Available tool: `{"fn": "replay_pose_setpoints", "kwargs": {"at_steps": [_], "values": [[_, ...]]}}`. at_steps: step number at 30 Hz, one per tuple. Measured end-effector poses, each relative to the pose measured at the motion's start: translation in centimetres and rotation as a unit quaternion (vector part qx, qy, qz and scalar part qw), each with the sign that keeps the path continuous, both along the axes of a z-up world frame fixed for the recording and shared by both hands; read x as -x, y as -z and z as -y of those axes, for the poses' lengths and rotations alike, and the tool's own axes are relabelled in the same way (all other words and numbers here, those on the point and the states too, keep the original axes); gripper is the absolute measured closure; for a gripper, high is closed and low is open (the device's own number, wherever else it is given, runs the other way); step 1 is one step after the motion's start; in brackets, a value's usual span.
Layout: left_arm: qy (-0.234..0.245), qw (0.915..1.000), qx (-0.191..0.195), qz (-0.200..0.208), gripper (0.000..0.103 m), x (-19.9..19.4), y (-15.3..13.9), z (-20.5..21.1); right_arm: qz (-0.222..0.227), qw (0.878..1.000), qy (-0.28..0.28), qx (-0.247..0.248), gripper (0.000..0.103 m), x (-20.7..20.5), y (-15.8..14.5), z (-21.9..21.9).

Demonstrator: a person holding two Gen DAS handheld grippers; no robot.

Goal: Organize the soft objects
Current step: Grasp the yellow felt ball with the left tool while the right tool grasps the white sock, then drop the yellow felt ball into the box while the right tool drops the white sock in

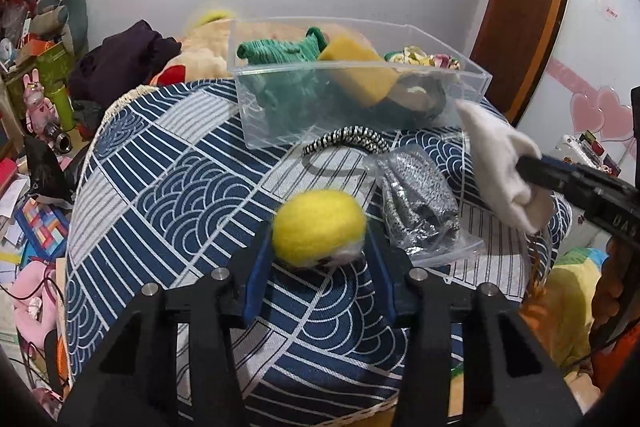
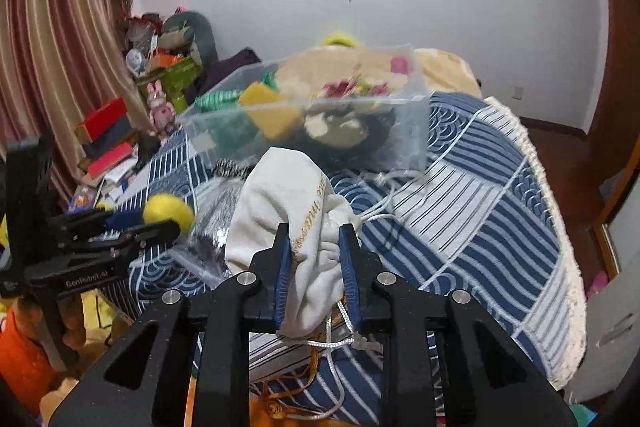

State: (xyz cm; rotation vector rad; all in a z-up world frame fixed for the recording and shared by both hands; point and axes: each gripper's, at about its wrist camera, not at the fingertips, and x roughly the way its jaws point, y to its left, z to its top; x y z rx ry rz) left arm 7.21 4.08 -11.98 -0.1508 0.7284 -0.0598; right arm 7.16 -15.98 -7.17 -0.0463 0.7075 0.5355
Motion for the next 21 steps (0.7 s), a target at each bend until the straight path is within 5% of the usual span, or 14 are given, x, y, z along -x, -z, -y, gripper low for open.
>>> {"fn": "replay_pose_setpoints", "kwargs": {"at_steps": [21], "values": [[-0.012, 0.9949, -0.013, 0.099, 0.058, -3.5, -9.1, -2.8, 0.149, 0.988, 0.049, -0.018, 0.082, -2.4, -8.5, -0.2]]}}
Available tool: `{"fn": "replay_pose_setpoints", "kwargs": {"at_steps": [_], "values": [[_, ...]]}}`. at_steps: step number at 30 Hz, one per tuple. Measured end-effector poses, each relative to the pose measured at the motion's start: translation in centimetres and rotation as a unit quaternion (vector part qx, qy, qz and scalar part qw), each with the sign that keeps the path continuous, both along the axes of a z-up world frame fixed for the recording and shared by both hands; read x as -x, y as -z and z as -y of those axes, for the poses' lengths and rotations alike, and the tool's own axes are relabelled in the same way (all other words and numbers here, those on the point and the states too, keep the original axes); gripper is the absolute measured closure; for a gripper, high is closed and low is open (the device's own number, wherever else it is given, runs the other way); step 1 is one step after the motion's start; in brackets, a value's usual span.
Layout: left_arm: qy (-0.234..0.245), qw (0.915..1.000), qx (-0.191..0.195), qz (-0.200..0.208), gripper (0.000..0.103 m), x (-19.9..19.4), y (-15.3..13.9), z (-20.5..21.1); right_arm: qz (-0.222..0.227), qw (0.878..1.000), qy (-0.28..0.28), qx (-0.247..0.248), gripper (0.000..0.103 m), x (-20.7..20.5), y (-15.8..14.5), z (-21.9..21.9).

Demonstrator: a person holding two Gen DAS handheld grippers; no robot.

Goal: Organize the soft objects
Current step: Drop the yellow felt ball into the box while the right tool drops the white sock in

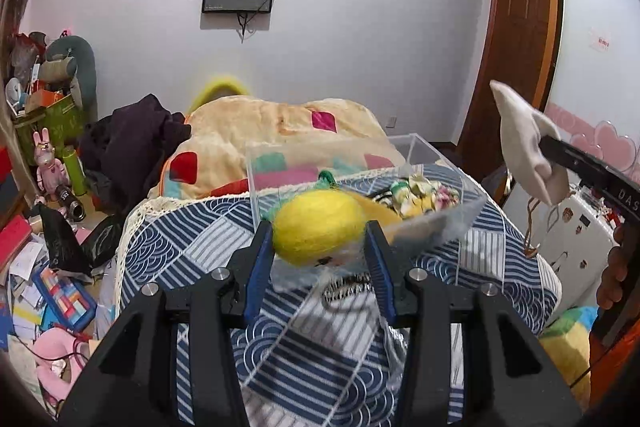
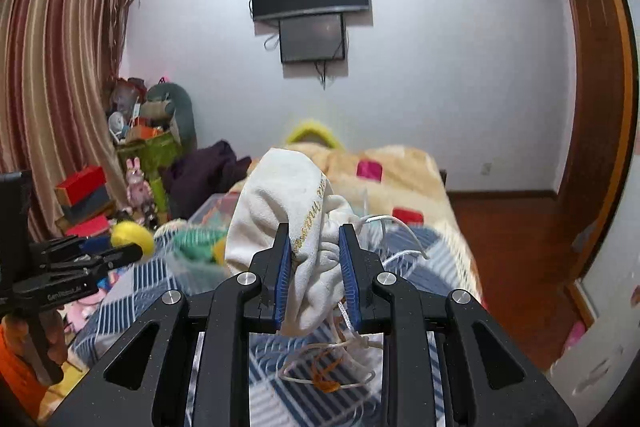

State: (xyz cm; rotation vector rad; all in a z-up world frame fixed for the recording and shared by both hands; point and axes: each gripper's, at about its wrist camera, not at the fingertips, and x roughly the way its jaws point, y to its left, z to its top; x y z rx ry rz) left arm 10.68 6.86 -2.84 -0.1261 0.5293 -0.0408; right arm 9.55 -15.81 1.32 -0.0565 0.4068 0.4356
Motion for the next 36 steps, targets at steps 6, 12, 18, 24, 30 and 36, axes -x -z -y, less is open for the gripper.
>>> {"fn": "replay_pose_setpoints", "kwargs": {"at_steps": [6, 12, 18, 24, 30, 36], "values": [[0.008, 0.9995, -0.001, -0.031, 0.058, -3.4, 1.0, -0.2, 0.014, 1.000, -0.004, 0.013, 0.082, -2.3, -0.6, -2.5], [0.017, 0.9977, 0.002, -0.066, 0.058, -6.1, 2.8, -0.2, -0.019, 0.999, -0.032, 0.016, 0.082, -5.0, 0.5, -4.7], [0.017, 0.9960, 0.007, -0.087, 0.058, -8.6, 3.7, -0.2, -0.049, 0.996, -0.039, 0.060, 0.082, -6.9, 2.8, -6.8], [0.021, 0.9941, -0.002, -0.106, 0.058, -10.1, 4.7, 0.2, -0.089, 0.990, -0.036, 0.105, 0.082, -9.2, 5.1, -8.1], [0.021, 0.9938, -0.021, -0.107, 0.057, -10.1, 4.7, 0.8, -0.122, 0.985, -0.034, 0.118, 0.080, -10.1, 6.1, -8.3], [0.023, 0.9949, -0.014, -0.097, 0.046, -8.8, 3.7, 0.6, -0.110, 0.986, -0.031, 0.120, 0.068, -9.2, 5.1, -7.4]]}}
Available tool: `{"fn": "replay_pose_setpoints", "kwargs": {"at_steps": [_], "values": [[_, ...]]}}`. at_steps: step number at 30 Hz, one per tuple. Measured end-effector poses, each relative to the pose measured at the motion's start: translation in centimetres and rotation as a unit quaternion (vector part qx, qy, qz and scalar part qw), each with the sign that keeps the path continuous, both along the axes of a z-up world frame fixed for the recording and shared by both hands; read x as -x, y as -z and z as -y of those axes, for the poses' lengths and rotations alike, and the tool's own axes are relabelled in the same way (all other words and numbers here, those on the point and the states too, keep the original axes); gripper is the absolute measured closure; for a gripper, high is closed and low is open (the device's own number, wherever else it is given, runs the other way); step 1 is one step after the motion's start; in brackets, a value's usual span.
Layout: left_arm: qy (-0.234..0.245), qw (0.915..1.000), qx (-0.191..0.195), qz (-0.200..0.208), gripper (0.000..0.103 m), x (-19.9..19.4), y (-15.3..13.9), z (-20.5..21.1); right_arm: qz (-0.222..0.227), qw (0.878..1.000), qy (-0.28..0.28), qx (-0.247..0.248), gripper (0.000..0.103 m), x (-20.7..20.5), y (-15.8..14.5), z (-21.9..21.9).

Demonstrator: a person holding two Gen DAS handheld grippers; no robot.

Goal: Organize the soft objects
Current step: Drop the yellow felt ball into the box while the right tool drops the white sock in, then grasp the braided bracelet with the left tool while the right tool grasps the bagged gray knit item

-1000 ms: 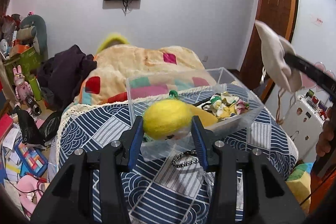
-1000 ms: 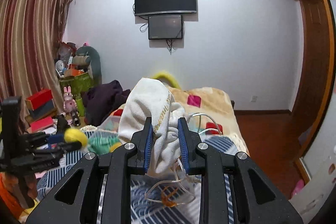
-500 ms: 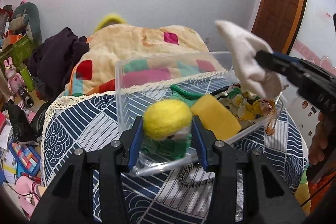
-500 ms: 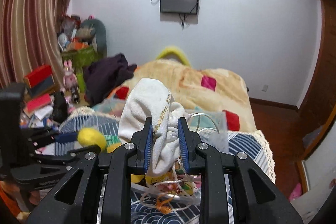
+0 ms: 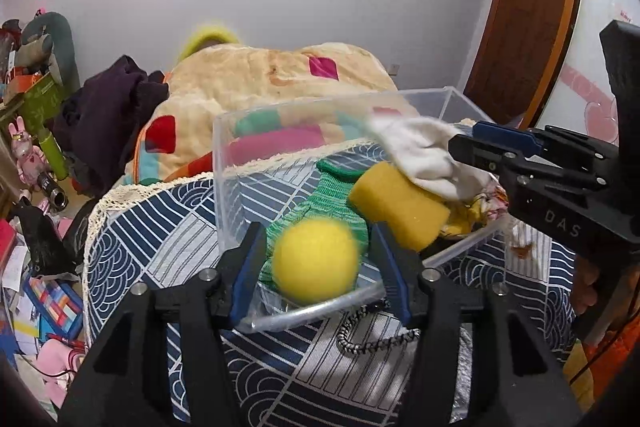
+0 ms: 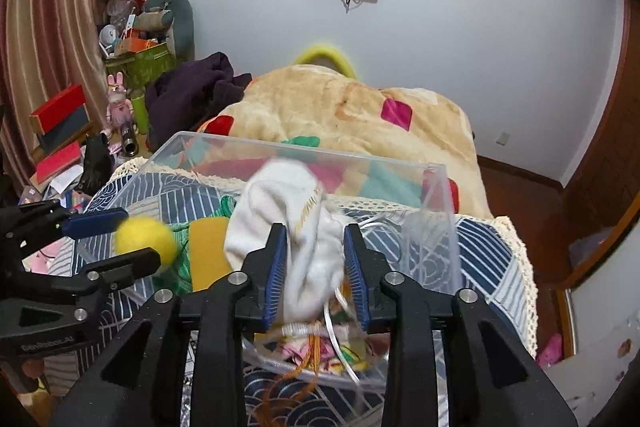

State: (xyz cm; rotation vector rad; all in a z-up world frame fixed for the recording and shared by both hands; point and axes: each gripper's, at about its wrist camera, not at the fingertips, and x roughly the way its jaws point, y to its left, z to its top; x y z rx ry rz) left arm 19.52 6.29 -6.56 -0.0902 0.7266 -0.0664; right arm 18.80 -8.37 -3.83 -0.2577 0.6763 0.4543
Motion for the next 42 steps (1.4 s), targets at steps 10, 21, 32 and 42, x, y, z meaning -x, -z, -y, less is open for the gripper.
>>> {"fn": "replay_pose_setpoints", "kwargs": {"at_steps": [10, 21, 32, 42], "values": [[0.002, 0.9984, -0.026, 0.050, 0.019, 5.4, -2.5, 0.7, 0.054, 0.998, -0.011, -0.040, 0.028, 4.9, -2.9, 2.1], [-0.018, 0.9997, -0.008, 0.014, 0.008, 10.0, 1.3, -0.8, -0.031, 0.997, -0.044, -0.054, 0.021, 8.0, 2.1, 1.4], [-0.010, 0.9996, 0.018, -0.017, 0.044, 10.6, 4.6, -0.4, -0.104, 0.990, -0.083, -0.044, 0.043, 8.2, 6.4, -0.7], [0.023, 0.9997, 0.000, -0.013, 0.054, 6.2, 4.3, 2.7, -0.098, 0.990, -0.071, -0.073, 0.077, 9.3, 6.4, 2.9]]}}
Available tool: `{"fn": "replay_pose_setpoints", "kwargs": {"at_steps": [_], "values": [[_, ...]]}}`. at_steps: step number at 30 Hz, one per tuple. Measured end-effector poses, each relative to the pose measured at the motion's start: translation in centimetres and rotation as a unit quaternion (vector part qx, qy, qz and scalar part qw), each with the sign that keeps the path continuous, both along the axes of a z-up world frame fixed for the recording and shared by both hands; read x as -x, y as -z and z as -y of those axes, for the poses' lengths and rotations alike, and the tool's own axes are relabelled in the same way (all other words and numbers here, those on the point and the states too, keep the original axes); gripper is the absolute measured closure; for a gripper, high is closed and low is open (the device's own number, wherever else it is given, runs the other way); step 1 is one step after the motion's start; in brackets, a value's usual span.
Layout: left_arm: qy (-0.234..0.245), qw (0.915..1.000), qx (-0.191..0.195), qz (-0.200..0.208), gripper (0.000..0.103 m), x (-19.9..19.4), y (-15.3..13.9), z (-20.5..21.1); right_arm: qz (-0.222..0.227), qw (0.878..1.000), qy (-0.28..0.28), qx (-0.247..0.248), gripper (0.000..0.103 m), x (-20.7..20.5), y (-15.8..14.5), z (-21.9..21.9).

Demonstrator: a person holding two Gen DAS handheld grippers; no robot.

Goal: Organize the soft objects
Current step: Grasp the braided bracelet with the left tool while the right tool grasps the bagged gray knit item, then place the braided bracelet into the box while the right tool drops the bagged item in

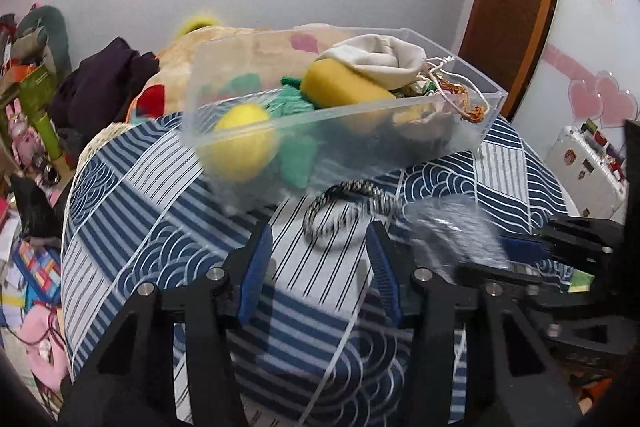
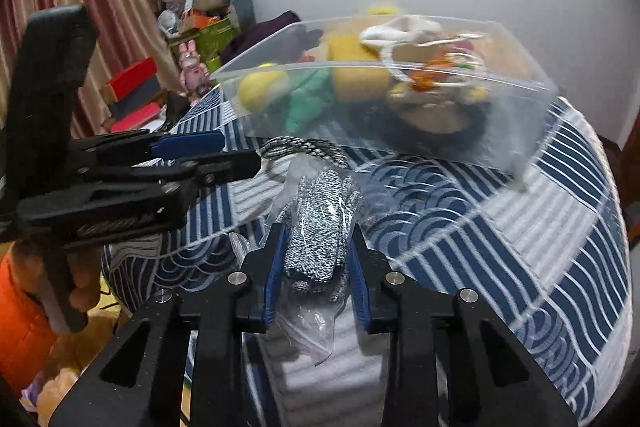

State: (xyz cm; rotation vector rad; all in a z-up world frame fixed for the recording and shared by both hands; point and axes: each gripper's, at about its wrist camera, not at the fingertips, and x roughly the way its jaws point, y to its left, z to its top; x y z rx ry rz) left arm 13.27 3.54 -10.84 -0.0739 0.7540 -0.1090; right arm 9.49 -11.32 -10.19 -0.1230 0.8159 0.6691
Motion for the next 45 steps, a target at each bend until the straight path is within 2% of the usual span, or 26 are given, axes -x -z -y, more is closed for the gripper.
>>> {"fn": "replay_pose_setpoints", "kwargs": {"at_steps": [2, 4, 9, 11, 14, 17, 21, 23, 26, 28, 32, 38, 45], "values": [[0.008, 0.9999, -0.013, -0.002, 0.056, -0.8, 0.2, 0.7, -0.001, 1.000, 0.017, -0.009, 0.077, -0.1, -0.2, 1.4], [0.016, 0.9994, -0.031, -0.008, 0.064, -1.6, 0.6, 1.5, 0.000, 0.999, 0.033, -0.013, 0.078, -0.1, -0.4, 2.6], [0.025, 0.9980, -0.054, -0.019, 0.065, -2.2, 1.6, 2.6, 0.010, 0.997, 0.068, -0.020, 0.078, -0.3, -1.0, 4.8], [0.020, 0.9982, -0.054, -0.017, 0.065, -2.1, 1.7, 2.4, 0.014, 0.997, 0.073, -0.023, 0.078, -0.1, -1.3, 5.1], [0.003, 0.9988, -0.044, -0.020, 0.076, -2.0, 1.9, 1.8, 0.020, 0.997, 0.073, -0.023, 0.078, 0.0, -1.6, 5.0], [-0.010, 0.9992, -0.030, -0.025, 0.077, -1.7, 2.0, 0.4, 0.024, 0.997, 0.067, -0.022, 0.078, 0.1, -1.7, 4.6], [-0.004, 0.9990, -0.025, -0.037, 0.077, -2.3, 2.3, -0.3, 0.026, 0.998, 0.062, -0.021, 0.078, 0.3, -1.9, 4.9], [0.005, 0.9989, -0.031, -0.036, 0.082, -2.8, 2.4, 0.0, 0.026, 0.998, 0.062, -0.020, 0.078, 0.2, -1.9, 4.8], [0.011, 0.9989, -0.032, -0.034, 0.095, -3.3, 2.3, 0.5, 0.032, 0.997, 0.062, -0.020, 0.079, 0.3, -2.3, 4.8], [0.015, 0.9993, -0.022, -0.028, 0.097, -2.9, 2.1, 0.6, 0.041, 0.997, 0.064, -0.022, 0.079, 0.4, -2.9, 4.9], [0.015, 0.9997, -0.019, -0.005, 0.098, -1.4, 1.2, 0.7, 0.063, 0.995, 0.069, -0.029, 0.079, 0.6, -4.2, 5.2], [0.007, 0.9986, -0.021, 0.049, 0.098, 0.4, -2.9, 0.3, 0.105, 0.990, 0.077, -0.044, 0.079, -0.2, -7.1, 4.8], [-0.002, 0.9949, -0.022, 0.098, 0.097, -0.2, -7.2, -1.4, 0.146, 0.985, 0.079, -0.049, 0.079, -2.4, -9.7, 3.2]]}}
